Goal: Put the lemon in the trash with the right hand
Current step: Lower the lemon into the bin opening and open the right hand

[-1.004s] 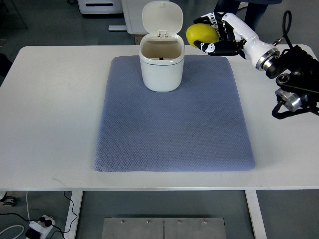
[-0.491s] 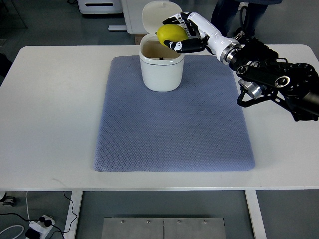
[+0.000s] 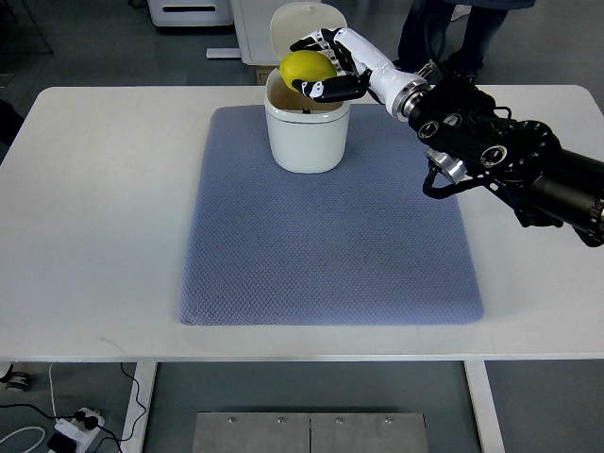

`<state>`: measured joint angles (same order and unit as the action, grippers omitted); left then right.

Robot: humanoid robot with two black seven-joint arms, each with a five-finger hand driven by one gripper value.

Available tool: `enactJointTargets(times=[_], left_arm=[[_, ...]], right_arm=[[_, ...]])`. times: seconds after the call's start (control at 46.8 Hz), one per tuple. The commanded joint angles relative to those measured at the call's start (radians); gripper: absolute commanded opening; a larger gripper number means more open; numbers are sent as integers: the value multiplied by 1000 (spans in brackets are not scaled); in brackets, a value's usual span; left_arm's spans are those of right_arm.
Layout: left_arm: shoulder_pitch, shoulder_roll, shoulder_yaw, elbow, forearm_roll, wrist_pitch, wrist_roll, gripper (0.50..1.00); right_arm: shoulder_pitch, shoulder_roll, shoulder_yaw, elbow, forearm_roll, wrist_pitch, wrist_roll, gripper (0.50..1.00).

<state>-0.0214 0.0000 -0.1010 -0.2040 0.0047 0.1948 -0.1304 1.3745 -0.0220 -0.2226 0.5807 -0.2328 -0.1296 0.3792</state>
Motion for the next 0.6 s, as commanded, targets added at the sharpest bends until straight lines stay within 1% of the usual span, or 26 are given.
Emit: enactJointTargets(times=[0.0,0.064,0.128,0.214,0.256,0.32,0.342,0.384,0.47,0.577], left_arm=[[0,0,0,0,0,0,0,1000],[0,0,0,0,0,0,0,1000],[0,0,0,0,0,0,0,1000],[0,0,0,-2,0,0,0,1000],[0,0,0,0,0,0,0,1000],[0,0,0,0,0,0,0,1000],[0,0,0,0,0,0,0,1000],[0,0,0,0,0,0,0,1000],[0,0,0,0,0,0,0,1000],[0,0,0,0,-2,0,0,1000]], right_arm=[[0,5,0,-8,0,4,-2,569],[-2,7,0,-12,0,4,-8,571],[-3,7,0,-15,-2,4,-14,585],[-6,7,0,-18,-2,4,-16,640],[-11,7,2,-21,-2,4,-16,679],[-14,7,6,-27,-2,2,-20,780],[-15,7,6,-30,-2,2,-23,797],[-15,7,6,-35,-2,2,-28,818],[-15,8,6,-36,-3,2,-33,841],[-15,8,6,-36,-3,2,-33,887]])
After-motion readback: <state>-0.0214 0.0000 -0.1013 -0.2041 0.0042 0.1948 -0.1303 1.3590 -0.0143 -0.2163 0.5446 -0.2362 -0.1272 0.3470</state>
